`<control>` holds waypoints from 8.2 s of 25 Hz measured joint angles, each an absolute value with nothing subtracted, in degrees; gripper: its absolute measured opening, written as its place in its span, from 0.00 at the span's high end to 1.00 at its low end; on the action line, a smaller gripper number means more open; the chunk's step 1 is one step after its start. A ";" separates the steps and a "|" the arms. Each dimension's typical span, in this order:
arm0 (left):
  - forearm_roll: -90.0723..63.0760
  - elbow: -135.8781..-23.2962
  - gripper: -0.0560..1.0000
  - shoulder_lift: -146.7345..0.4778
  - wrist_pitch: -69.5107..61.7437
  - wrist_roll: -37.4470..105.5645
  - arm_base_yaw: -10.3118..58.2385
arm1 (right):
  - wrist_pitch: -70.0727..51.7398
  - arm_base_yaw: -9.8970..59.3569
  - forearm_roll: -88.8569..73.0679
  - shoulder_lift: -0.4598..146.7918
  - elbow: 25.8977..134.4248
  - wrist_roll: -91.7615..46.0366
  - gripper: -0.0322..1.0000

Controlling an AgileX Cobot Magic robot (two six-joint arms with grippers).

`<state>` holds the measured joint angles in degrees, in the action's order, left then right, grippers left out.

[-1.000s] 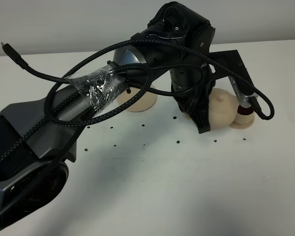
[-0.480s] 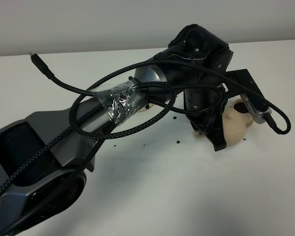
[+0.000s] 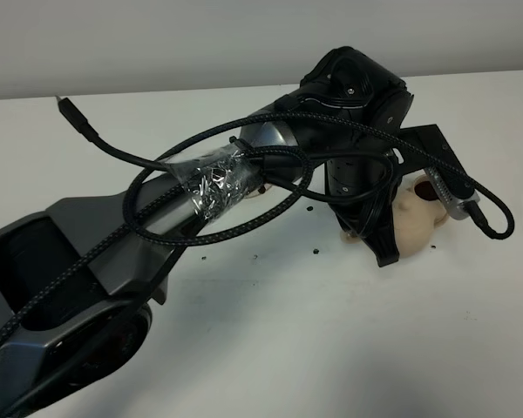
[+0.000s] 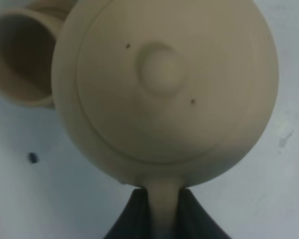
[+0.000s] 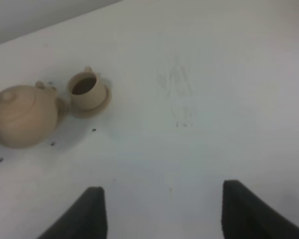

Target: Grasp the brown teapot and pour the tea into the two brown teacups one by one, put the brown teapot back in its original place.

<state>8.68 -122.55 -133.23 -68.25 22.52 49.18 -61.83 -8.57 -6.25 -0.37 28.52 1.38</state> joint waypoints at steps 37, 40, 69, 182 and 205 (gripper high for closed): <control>25.51 -122.61 0.84 -137.09 -50.28 57.25 36.55 | -61.83 -8.57 -6.25 -0.37 28.52 1.38 0.49; 26.29 -122.61 0.84 -137.09 -50.15 61.56 37.08 | -61.83 -8.57 -6.25 -0.37 28.52 1.38 0.49; 33.80 -122.61 0.84 -138.46 -45.28 77.23 41.26 | -61.83 -8.57 -6.25 -0.37 28.52 1.38 0.49; 39.32 -122.61 0.84 -138.46 -29.54 115.29 44.37 | -61.83 -8.57 -6.25 -0.37 28.52 1.38 0.49; 37.36 -122.61 0.84 -138.46 -27.68 119.52 44.44 | -61.83 -8.57 -6.25 -0.37 28.52 1.38 0.49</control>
